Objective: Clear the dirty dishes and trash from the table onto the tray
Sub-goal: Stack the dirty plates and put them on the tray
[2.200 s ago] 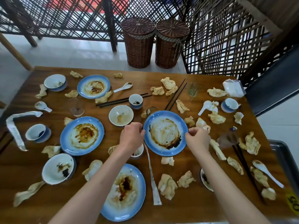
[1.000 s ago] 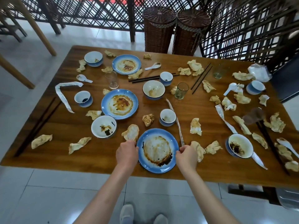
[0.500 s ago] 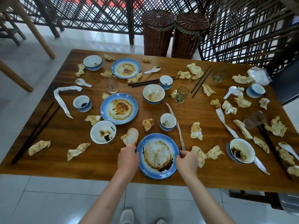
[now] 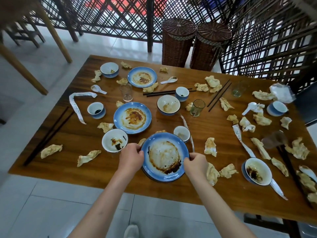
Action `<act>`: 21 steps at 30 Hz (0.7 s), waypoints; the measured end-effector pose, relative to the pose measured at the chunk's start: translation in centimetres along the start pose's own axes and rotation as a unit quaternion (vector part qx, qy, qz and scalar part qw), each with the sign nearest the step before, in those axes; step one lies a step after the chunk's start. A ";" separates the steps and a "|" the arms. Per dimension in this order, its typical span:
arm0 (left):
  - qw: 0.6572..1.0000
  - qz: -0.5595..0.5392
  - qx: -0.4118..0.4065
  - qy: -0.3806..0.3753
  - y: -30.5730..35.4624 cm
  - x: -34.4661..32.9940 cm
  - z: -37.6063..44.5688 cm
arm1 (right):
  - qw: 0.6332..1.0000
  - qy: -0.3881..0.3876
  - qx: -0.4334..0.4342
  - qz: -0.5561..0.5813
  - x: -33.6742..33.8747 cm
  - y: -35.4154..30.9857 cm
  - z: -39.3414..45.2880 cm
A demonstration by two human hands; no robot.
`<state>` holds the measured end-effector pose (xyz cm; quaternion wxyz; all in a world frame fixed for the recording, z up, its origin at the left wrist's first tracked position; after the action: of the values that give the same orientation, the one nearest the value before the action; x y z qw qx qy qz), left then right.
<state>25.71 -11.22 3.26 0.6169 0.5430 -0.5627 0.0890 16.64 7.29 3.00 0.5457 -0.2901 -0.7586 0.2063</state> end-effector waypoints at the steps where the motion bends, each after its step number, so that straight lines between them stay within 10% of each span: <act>1: 1.000 -0.002 -0.006 0.005 0.2 0.7 0.5 | 1.000 0.002 0.009 0.002 0.1 -1.0 0.2; 21: 1.000 -0.001 -0.016 -0.022 -0.6 8.0 20.4 | 0.996 0.001 -0.071 0.049 -11.4 -16.5 7.3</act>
<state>16.72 -31.22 4.71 0.6129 0.5357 -0.5770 0.0669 8.88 -12.59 2.93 0.5137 -0.3648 -0.7558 0.1785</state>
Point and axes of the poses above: each hand's wrist, its own z-axis towards the middle knuckle, its own x-axis out of the back of the hand, y = z × x, the point moved 2 cm from there along z, towards the middle knuckle, and after that the axes turned 5 degrees about y, right-handed, at the moved point
